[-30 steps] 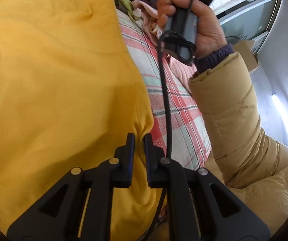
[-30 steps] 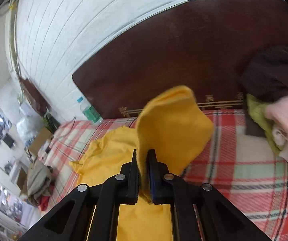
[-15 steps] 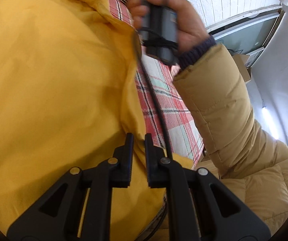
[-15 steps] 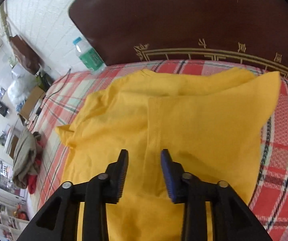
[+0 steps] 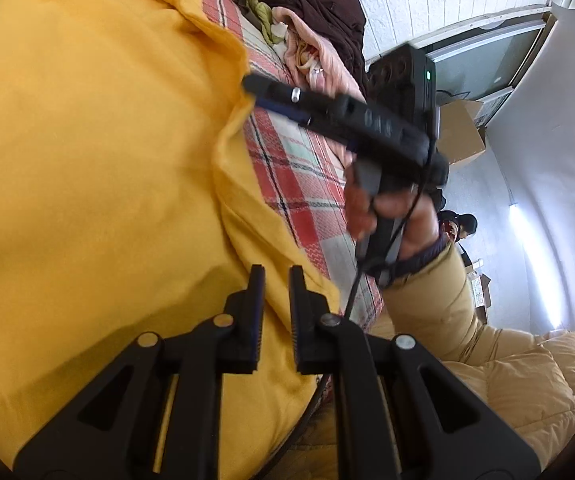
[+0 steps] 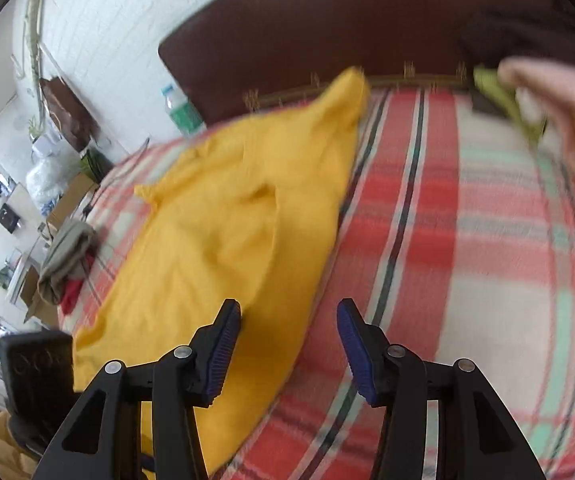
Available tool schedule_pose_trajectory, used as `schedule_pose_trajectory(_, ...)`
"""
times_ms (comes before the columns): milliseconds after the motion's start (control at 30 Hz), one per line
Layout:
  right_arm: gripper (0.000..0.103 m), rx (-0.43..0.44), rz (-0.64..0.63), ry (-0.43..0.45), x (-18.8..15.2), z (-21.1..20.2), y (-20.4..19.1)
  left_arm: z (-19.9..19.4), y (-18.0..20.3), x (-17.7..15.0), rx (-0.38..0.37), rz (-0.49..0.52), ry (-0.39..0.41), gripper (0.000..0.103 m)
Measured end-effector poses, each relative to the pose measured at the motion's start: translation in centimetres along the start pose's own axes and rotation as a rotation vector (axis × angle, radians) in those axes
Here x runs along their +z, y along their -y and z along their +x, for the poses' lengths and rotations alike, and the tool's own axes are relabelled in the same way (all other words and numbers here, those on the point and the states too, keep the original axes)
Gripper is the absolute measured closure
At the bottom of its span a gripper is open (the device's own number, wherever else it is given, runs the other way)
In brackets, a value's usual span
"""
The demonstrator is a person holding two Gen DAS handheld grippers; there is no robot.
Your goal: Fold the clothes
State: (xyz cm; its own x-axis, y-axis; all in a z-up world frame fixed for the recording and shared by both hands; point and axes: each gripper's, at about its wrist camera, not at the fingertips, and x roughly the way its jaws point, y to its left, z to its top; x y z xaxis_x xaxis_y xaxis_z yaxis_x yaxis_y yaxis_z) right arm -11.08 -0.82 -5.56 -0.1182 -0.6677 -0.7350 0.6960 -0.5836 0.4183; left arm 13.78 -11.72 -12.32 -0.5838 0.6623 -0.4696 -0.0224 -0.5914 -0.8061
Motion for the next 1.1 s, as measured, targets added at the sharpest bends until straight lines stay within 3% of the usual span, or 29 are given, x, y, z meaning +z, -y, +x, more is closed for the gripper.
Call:
schedule_pose_trajectory(167,0.05,0.224,-0.04,-0.051,-5.2,-0.9,-2.4,-1.6,0.3,0.1,0.002,-0.004,0.04,0.091)
schedule_pose_trajectory(333,0.049,0.216,-0.066,-0.091,-10.1,-2.2,-4.2,-1.9,-0.5,2.3,0.01,-0.008,0.059,0.091)
schedule_pose_trajectory(367,0.054,0.194,-0.085,-0.096,-10.8,-2.4,-4.8,-2.0,-0.5,2.4,0.014,-0.005,0.058,0.091)
schedule_pose_trajectory(400,0.077,0.173,-0.105,-0.1,-11.5,-2.7,-5.3,-2.0,-0.5,2.6,0.019,-0.003,0.058,0.091)
schedule_pose_trajectory(433,0.093,0.164,-0.108,-0.105,-11.9,-2.8,-5.7,-2.1,-0.5,2.8,0.021,0.0,0.058,0.091)
schedule_pose_trajectory(467,0.096,0.145,-0.106,-0.096,-12.0,-3.0,-6.1,-2.4,-0.4,2.8,0.019,0.003,0.057,0.091)
schedule_pose_trajectory(567,0.097,0.127,-0.153,-0.017,-11.7,-5.0,-8.6,-2.8,-0.1,3.0,0.002,0.012,0.066,0.091)
schedule_pose_trajectory(633,0.096,0.1,-0.258,-0.003,-11.4,-5.4,-11.4,-3.2,0.0,3.0,0.002,0.018,0.069,0.09)
schedule_pose_trajectory(700,0.096,0.067,-0.349,-0.03,-11.5,-4.6,-13.7,-3.6,-0.2,3.0,0.019,0.02,0.071,0.078)
schedule_pose_trajectory(767,0.096,0.031,-0.428,-0.071,-11.7,-3.2,-15.5,-4.0,-0.6,2.9,0.033,0.013,0.072,0.056)
schedule_pose_trajectory(833,0.094,-0.015,-0.478,-0.134,-12.3,-1.2,-16.4,-4.0,-0.8,2.8,0.033,0.008,0.066,0.053)
schedule_pose_trajectory(900,0.084,-0.045,-0.492,-0.193,-13.0,0.3,-16.6,-3.8,-1.1,2.7,0.05,0.004,0.061,0.053)
schedule_pose_trajectory(1033,0.073,-0.002,-0.503,-0.205,-13.5,-0.7,-16.3,-3.3,-1.9,2.4,0.057,-0.016,0.041,0.053)
schedule_pose_trajectory(1100,0.058,0.04,-0.511,-0.203,-13.3,-2.1,-16.3,-3.0,-1.8,2.5,0.056,-0.01,0.027,0.053)
